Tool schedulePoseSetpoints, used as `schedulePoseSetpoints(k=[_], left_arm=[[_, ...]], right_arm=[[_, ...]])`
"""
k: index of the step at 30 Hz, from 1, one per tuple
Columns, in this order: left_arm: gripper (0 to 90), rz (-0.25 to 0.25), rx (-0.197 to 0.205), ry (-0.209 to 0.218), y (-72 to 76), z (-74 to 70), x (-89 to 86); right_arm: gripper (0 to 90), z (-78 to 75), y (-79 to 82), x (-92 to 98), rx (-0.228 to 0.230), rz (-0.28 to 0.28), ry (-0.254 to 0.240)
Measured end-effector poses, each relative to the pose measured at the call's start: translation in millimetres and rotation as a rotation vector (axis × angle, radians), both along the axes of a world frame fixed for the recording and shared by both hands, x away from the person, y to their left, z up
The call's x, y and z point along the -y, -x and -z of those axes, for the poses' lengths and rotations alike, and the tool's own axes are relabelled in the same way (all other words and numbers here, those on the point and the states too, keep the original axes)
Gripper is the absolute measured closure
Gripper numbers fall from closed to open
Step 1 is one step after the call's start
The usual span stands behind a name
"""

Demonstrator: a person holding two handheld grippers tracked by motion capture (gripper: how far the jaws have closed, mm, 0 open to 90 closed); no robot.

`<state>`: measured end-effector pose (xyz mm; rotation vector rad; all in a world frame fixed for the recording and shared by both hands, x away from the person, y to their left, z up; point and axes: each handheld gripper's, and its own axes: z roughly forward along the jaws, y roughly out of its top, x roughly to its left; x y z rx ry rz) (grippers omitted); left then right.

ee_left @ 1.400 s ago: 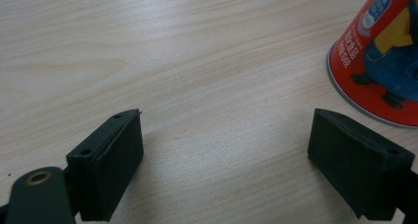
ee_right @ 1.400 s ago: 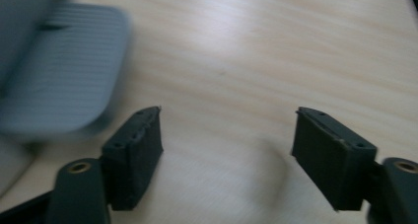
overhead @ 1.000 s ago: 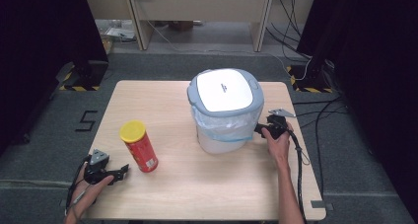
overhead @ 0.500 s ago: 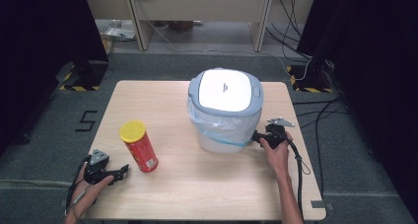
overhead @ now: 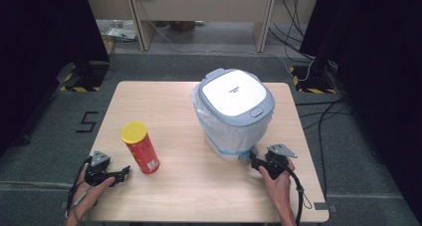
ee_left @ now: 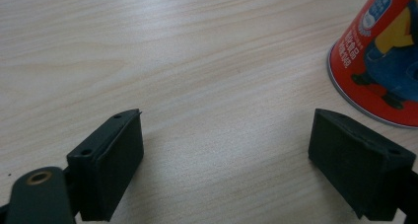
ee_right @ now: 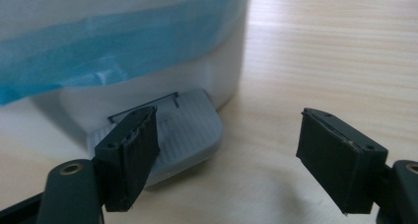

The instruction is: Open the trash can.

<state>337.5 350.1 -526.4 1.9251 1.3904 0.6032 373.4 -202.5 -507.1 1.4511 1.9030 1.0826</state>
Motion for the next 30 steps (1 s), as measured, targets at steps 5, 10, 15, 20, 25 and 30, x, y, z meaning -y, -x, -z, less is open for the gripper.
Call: schedulePoseSetpoints(k=[5,10,15,20,25,30], left_arm=[[12.5,0.000,0.000,0.000,0.0,-0.1,0.0],[12.5,0.000,-0.001,0.000,0.0,-0.1,0.0],[12.5,0.000,0.000,0.000,0.0,0.0,0.0],[12.5,-0.001,0.000,0.000,0.1,0.0,0.1],[12.5,-0.002,0.000,0.000,0.1,0.0,0.2],[12.5,-0.002,-0.001,0.000,0.1,0.0,0.2]], right_arm=[[23.4,-7.4,3.3,-8.3,-0.002,-0.030,0.047],[24.7,-4.8,-0.4,-7.6,-0.021,-0.030,0.018],[24.7,-1.2,0.3,-7.7,-0.017,-0.029,0.024],[24.3,0.3,2.2,-11.7,-0.014,-0.010,0.058],[24.4,5.7,2.4,-12.7,-0.022,-0.004,0.068],[24.5,7.9,0.9,-14.1,-0.056,-0.015,0.063]])
